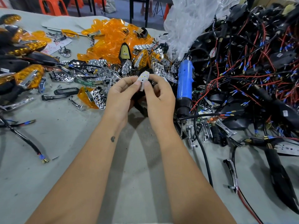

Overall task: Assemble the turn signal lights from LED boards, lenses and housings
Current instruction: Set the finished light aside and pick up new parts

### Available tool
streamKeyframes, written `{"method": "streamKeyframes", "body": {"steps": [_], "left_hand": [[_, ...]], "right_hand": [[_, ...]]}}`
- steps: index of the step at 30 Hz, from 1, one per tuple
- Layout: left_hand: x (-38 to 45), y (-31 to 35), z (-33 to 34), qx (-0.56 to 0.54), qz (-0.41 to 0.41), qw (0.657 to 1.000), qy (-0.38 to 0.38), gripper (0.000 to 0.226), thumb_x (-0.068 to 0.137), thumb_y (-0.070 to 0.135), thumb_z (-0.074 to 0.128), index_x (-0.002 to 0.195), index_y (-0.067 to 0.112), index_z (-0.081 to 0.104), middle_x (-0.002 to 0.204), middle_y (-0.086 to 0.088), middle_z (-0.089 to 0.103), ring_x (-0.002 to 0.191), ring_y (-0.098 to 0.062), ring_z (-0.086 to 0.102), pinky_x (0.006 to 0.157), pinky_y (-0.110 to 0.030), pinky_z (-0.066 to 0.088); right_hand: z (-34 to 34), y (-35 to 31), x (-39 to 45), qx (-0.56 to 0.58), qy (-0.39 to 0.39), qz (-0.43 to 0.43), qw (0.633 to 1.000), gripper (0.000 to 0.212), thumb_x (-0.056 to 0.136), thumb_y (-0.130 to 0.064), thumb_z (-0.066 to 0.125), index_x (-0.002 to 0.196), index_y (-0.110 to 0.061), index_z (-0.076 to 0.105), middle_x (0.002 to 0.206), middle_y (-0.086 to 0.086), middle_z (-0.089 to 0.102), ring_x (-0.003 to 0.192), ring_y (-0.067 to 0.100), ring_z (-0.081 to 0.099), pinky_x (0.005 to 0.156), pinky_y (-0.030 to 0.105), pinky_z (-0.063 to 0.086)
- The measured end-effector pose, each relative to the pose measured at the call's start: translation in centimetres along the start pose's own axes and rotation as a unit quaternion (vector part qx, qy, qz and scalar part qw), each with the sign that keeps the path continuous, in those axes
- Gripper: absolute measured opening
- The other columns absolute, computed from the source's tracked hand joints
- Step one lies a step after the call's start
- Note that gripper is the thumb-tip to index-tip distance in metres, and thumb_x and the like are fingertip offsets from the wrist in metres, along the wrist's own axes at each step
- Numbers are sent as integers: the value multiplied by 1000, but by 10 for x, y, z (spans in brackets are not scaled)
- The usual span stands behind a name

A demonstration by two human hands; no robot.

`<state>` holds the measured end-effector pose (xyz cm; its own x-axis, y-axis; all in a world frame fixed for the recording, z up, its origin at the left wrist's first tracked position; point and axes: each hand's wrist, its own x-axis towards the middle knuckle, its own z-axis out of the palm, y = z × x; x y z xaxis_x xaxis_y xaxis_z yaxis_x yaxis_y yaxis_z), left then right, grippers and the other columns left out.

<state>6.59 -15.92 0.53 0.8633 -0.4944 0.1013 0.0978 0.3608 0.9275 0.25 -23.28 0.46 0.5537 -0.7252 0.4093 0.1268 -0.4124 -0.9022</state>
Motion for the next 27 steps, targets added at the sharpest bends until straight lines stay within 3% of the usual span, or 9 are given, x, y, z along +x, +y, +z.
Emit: {"method": "streamKeyframes", "body": {"steps": [3,9,13,18,21,24,27], "left_hand": [[1,-1,1,-24,4,1000,16,29,94,2,62,110,25,57,91,3,75,83,-13,70,74,-31,57],[0,2,3,-67,-1,997,24,51,91,-6,61,129,24,45,100,-2,71,93,-17,70,87,-34,57],[0,4,6,-114,-5,993,27,54,90,-10,59,133,20,43,103,-9,67,89,-16,69,86,-31,57],[0,4,6,-129,-28,990,39,60,90,-11,59,143,13,43,111,-11,65,98,-21,66,93,-35,55],[1,4,5,-132,-31,990,46,55,90,-12,57,138,14,47,110,-12,66,92,-20,69,86,-34,58],[2,3,5,-118,-39,991,44,44,92,-10,55,131,12,55,117,-16,65,97,-23,67,90,-37,55],[1,3,4,-106,-37,993,25,32,94,-7,53,120,10,63,109,-9,70,95,-19,69,86,-34,58]], "right_hand": [[-2,1,3,9,12,2,1000,11,94,-19,63,88,-28,62,89,1,61,75,9,51,79,40,51],[-1,3,4,-3,3,-9,1000,7,95,-18,60,89,-20,58,89,2,61,79,14,54,79,43,50],[2,3,3,-13,24,-30,999,10,95,-20,59,88,-27,55,89,2,62,79,15,56,76,39,51],[3,2,3,-27,37,-45,998,23,94,-24,59,84,-41,48,87,-5,61,81,13,58,77,37,52],[2,3,3,-20,40,-39,998,28,92,-22,63,87,-41,43,79,-12,57,77,10,58,75,36,52],[2,4,4,-22,29,-33,999,32,90,-19,65,90,-42,43,72,-14,55,70,9,55,70,39,52],[1,4,5,-30,11,-24,999,31,90,-21,65,91,-44,45,73,-16,56,70,10,54,69,38,52]]}}
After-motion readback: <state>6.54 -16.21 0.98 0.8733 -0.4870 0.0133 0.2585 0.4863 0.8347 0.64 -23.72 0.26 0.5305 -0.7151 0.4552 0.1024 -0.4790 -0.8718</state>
